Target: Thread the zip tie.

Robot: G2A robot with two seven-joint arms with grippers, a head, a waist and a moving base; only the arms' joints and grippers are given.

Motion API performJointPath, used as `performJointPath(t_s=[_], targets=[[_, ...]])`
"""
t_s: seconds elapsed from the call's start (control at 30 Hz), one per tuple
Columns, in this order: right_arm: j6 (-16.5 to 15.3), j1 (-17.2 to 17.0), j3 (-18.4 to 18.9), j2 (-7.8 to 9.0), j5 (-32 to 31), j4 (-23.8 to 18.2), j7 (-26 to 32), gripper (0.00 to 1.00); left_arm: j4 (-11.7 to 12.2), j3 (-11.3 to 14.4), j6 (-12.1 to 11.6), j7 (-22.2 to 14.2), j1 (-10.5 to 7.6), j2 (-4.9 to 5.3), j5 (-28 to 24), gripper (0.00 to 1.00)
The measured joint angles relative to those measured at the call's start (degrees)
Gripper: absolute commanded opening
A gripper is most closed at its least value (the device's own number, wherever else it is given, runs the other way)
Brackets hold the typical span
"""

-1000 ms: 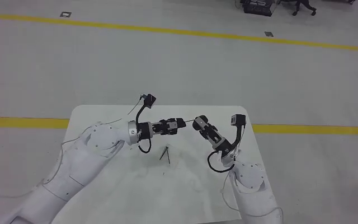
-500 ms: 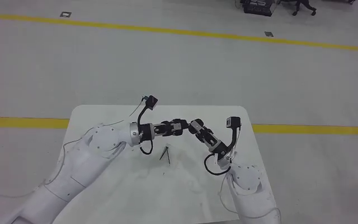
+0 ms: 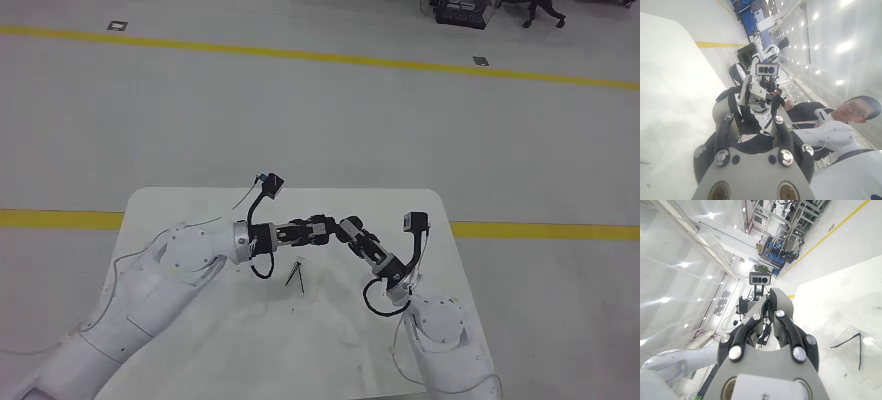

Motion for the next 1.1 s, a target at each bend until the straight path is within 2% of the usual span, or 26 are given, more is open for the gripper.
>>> performJointPath(t_s=[0.3, 0.87, 1.1], targets=[[0.00, 0.22, -0.63, 0.22, -0.13, 0.33, 0.09, 0.00, 0.08, 0.03, 0.08, 0.43, -0.12, 0.06, 0.59, 0.19], [0.00, 0.45, -1.16, 0.65, 0.26, 0.61, 0.35, 0.00, 0.05, 0.21, 0.63, 0.46, -0.21, 0.19, 1.08, 0.18], [0.00, 0.55, -1.37, 0.85, -0.09, 0.59, 0.56, 0.00, 0.03, 0.34, 1.09, 0.40, -0.35, 0.24, 1.47, 0.08]])
